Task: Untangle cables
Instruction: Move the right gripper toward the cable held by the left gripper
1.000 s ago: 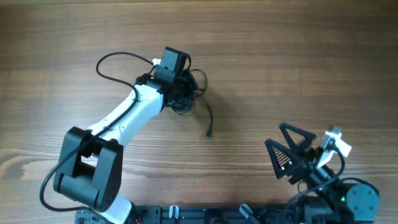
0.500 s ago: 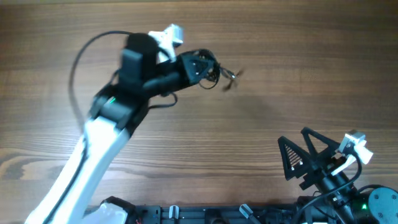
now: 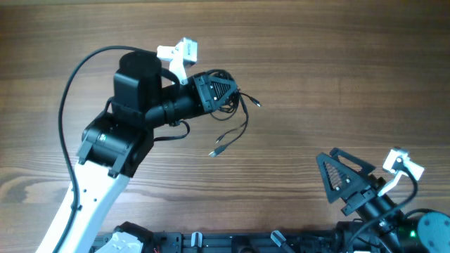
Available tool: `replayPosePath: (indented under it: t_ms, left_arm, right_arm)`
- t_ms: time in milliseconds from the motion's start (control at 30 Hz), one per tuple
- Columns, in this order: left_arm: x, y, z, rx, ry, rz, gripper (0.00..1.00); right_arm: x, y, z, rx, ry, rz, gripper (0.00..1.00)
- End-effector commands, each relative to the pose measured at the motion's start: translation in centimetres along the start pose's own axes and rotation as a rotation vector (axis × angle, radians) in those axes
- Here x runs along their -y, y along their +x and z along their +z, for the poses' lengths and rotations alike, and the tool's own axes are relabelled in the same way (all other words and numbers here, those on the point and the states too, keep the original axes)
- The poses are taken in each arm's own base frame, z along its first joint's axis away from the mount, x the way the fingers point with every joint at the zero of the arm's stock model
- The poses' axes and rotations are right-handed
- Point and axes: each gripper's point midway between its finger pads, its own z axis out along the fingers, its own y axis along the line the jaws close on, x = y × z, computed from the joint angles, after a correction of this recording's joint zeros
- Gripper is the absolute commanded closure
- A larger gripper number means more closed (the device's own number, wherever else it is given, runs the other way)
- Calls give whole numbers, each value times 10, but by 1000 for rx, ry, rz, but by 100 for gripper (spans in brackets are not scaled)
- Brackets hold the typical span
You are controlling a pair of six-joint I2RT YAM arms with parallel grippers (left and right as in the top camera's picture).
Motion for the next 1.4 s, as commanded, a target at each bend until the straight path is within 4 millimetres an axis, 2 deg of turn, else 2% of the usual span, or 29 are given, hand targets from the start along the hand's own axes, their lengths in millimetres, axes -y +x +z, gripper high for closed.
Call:
replayPosePath:
  t_ms: [0,200,400,567,700,833,900,967,1000,1067,1133,1167,1367]
  left_arm:
    - [8,19,11,-109,54,3,96]
    - [30,51,13,-240,176,189,96]
    - [24,48,16,-212,137,212,96]
    - [22,49,17,-215,140,272,96]
    - [36,60,12,-271,235,317,96]
    - [48,73,4,-341,323,314,96]
    - [52,77,2,-364,348,306,96]
    - [52,77,1,-376,339,250,96]
    - [52,77,1,-381,333,217,96]
    - [52,77,1,-389,321,162,96]
    - [52,77,1,-400,308,97,96]
    - [52,77,1,-406,300,59,96]
    - [52,77,1,-430,264,-111,96]
  right_arm:
    - [10,5,9,-68,38,-6,15]
    - [7,25,37,-317,-81,-9,15]
    - [4,36,52,-472,-180,66,15]
    - [2,32,54,-458,-191,48,16]
    - [1,23,59,-421,-201,2,12]
    - [17,14,69,-372,-123,-12,10]
    - [19,14,72,-381,-133,-43,10]
    - [20,16,74,-395,-154,-91,9]
    - [19,18,74,-403,-186,-165,5]
    - [18,20,74,-408,-224,-270,4]
    - [19,19,76,-405,-229,-292,4]
    - [18,17,77,-400,-233,-298,6]
    - [10,13,77,-384,-276,-335,39]
